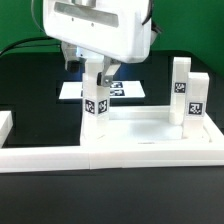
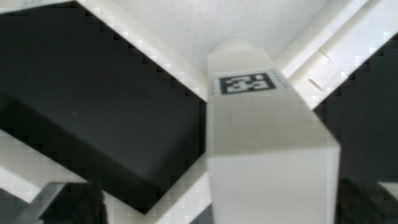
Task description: Assemble desk
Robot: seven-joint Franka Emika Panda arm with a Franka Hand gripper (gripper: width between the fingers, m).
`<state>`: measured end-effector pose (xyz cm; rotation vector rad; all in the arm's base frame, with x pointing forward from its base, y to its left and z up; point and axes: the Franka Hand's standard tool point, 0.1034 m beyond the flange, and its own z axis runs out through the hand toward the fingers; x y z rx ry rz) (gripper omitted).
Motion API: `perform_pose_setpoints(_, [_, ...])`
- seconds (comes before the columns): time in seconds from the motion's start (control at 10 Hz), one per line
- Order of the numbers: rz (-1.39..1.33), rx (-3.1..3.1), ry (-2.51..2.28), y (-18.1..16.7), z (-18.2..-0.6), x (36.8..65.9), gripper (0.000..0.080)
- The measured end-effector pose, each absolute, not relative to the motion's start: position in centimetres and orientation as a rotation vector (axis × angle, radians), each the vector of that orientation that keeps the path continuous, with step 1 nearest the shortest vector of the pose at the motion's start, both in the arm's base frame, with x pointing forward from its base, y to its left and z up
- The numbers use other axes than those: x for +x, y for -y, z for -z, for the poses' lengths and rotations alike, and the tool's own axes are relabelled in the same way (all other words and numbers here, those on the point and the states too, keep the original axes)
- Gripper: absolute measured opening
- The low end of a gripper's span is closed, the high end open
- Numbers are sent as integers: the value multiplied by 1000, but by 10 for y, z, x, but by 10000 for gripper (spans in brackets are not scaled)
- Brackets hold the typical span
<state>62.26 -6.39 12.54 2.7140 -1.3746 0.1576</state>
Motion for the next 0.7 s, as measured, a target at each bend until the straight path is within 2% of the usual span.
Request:
perform_pose_setpoints(0.3, [-193,2684,1422,54,-115,626,648])
perform_pose_setpoints(0.5, [-198,2663,1462,56,-115,626,619])
perform_pose_setpoints(0.6, [-200,2638,1512,56,-115,626,434])
perform_pose_setpoints(0.7, [-207,2578,1622,56,-115,626,434])
